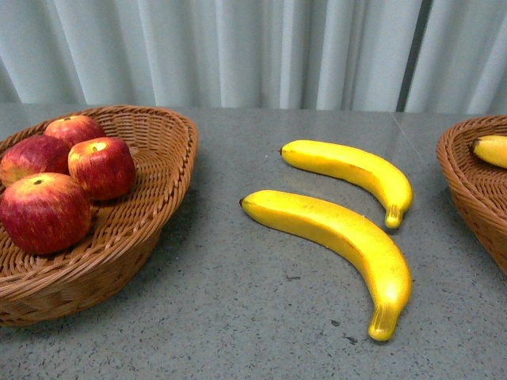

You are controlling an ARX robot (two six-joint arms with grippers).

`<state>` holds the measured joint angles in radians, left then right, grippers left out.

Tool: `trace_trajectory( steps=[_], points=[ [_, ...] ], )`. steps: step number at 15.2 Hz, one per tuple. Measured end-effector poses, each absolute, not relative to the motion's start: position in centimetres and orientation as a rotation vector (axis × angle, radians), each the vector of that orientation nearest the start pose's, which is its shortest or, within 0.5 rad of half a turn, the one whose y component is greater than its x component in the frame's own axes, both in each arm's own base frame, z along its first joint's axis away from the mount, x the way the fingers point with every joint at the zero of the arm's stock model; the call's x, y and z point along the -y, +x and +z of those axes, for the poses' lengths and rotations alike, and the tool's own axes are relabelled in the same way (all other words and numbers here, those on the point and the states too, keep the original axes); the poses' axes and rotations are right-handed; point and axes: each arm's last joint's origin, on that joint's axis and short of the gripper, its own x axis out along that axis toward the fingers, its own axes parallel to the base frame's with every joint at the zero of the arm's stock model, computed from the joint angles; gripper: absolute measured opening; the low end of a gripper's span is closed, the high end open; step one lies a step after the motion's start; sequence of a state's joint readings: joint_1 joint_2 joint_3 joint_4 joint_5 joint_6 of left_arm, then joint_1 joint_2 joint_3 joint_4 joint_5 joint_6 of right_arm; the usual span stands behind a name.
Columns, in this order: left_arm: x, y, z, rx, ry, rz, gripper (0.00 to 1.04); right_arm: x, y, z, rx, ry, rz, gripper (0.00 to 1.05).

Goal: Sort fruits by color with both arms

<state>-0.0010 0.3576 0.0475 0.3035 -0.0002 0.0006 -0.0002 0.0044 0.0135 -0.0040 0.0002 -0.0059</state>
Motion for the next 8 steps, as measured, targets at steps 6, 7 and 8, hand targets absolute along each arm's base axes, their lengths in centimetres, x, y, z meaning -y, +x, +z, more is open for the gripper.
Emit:
trace_trajectory(
  steps=[6,7,8],
  points=[
    [0.01,11.21,17.15,0.018,0.001,-0.001,0.02,0.00,9.72,16.72,0.004,-0.006,0.000,0.98],
    [0.01,11.08,17.13,0.017,0.001,-0.001,0.02,0.00,9.71,16.74,0.005,-0.006,0.000,0.98],
    [0.01,10.97,17.09,0.014,0.001,0.000,0.02,0.00,9.71,16.74,0.005,-0.006,0.000,0.98]
  ],
)
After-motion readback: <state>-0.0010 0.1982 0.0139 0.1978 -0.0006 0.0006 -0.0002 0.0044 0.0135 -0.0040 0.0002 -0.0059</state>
